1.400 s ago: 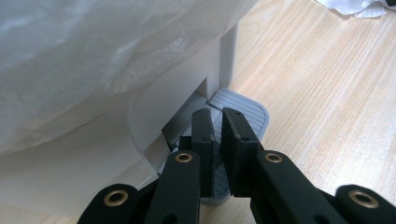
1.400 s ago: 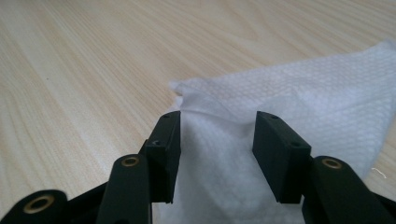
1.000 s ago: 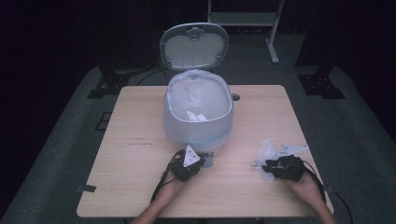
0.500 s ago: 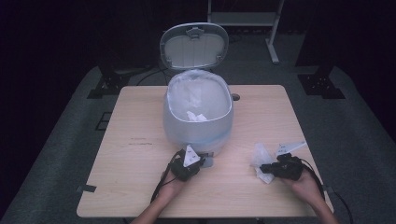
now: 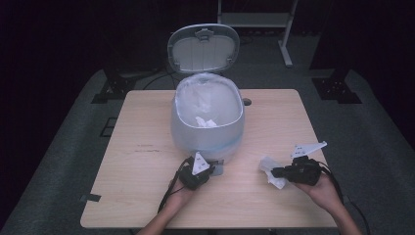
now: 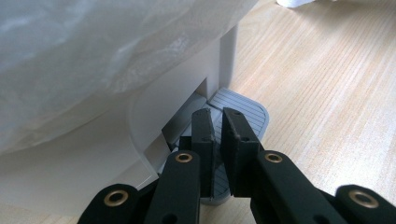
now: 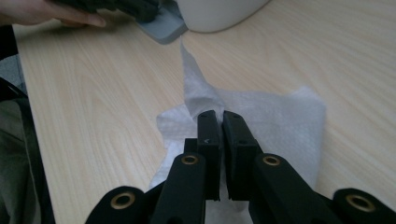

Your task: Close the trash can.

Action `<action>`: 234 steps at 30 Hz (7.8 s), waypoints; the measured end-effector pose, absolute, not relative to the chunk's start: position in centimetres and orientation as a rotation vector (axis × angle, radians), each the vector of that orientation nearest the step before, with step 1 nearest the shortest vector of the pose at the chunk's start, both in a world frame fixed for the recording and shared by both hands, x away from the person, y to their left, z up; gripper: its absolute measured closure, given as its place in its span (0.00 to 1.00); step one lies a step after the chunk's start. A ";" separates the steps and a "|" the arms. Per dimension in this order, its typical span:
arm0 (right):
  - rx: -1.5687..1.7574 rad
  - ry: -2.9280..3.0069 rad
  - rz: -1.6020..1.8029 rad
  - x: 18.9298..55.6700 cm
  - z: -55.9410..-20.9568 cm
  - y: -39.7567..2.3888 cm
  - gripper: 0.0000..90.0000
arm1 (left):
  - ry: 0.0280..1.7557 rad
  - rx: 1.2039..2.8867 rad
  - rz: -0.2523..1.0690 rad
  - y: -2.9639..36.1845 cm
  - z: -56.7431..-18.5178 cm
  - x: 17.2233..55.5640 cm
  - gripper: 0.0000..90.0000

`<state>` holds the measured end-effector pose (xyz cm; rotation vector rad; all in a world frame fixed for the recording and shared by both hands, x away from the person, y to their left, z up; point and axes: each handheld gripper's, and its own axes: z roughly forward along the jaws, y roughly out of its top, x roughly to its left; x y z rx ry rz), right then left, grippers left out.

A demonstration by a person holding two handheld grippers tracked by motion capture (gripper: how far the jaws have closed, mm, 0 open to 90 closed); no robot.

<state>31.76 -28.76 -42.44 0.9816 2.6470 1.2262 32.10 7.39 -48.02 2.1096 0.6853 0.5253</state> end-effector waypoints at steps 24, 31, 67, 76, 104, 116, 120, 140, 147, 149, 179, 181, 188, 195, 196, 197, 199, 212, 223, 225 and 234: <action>0.902 2.617 1.357 31.8 -36.2 -28.3 0.95 | 0.694 2.103 0.521 7.4 -48.1 32.1 0.93; 0.853 2.599 1.374 31.6 -33.8 -28.0 0.96 | 0.694 2.106 0.521 7.4 -48.0 32.1 0.93; 0.738 2.511 1.437 30.8 -25.0 -27.8 0.96 | 0.696 2.106 0.516 7.4 -48.0 32.1 0.92; 0.704 2.493 1.457 30.9 -23.2 -27.0 0.96 | 0.696 2.105 0.518 7.4 -48.0 32.1 0.92; 0.638 2.482 1.447 32.2 -19.5 -24.8 0.96 | 0.698 2.106 0.516 7.4 -48.0 32.1 0.92; 0.623 2.463 1.447 32.8 -17.8 -24.1 0.96 | 0.699 2.102 0.510 7.5 -48.0 32.2 0.92; 0.616 2.459 1.452 33.0 -17.1 -23.7 0.96 | 0.699 2.102 0.511 7.5 -48.0 32.2 0.92; 0.536 2.462 1.470 33.5 -15.2 -21.1 0.96 | 0.701 2.105 0.504 7.5 -48.0 32.2 0.92; 0.530 2.465 1.474 33.9 -14.9 -20.4 0.96 | 0.701 2.107 0.504 7.5 -48.0 32.2 0.92; 0.525 2.464 1.478 34.0 -14.9 -20.2 0.96 | 0.701 2.106 0.503 7.5 -48.0 32.2 0.92; 0.499 2.488 1.483 35.8 -14.3 -17.5 0.96 | 0.700 2.103 0.496 7.6 -48.0 32.3 0.92; 0.499 2.490 1.483 36.0 -14.3 -17.2 0.96 | 0.699 2.104 0.496 7.6 -48.0 32.2 0.92; 0.494 2.503 1.490 36.7 -14.6 -16.3 0.96 | 0.699 2.104 0.496 7.6 -48.0 32.2 0.92; 0.495 2.514 1.492 37.3 -14.8 -15.7 0.96 | 0.702 2.103 0.492 7.6 -48.0 32.3 0.92; 0.499 2.518 1.491 37.6 -14.9 -15.5 0.96 | 0.702 2.103 0.493 7.6 -48.0 32.3 0.92; 0.500 2.521 1.494 37.7 -15.0 -15.4 0.96 | 0.702 2.103 0.492 7.6 -48.0 32.3 0.92; 0.500 2.523 1.495 37.8 -15.2 -15.3 0.96 | 0.702 2.102 0.491 7.6 -48.0 32.3 0.92; 0.526 2.543 1.491 39.1 -16.5 -14.5 0.96 | 0.699 2.107 0.497 7.6 -48.0 32.2 0.92; 0.561 2.549 1.495 40.1 -17.1 -14.3 0.96 | 0.700 2.106 0.500 7.5 -48.0 32.2 0.92; 0.568 2.551 1.489 40.3 -17.3 -14.3 0.96 | 0.699 2.105 0.501 7.5 -48.0 32.2 0.92; 0.579 2.564 1.480 41.2 -18.0 -13.5 0.96 | 0.697 2.107 0.497 7.6 -48.0 32.2 0.92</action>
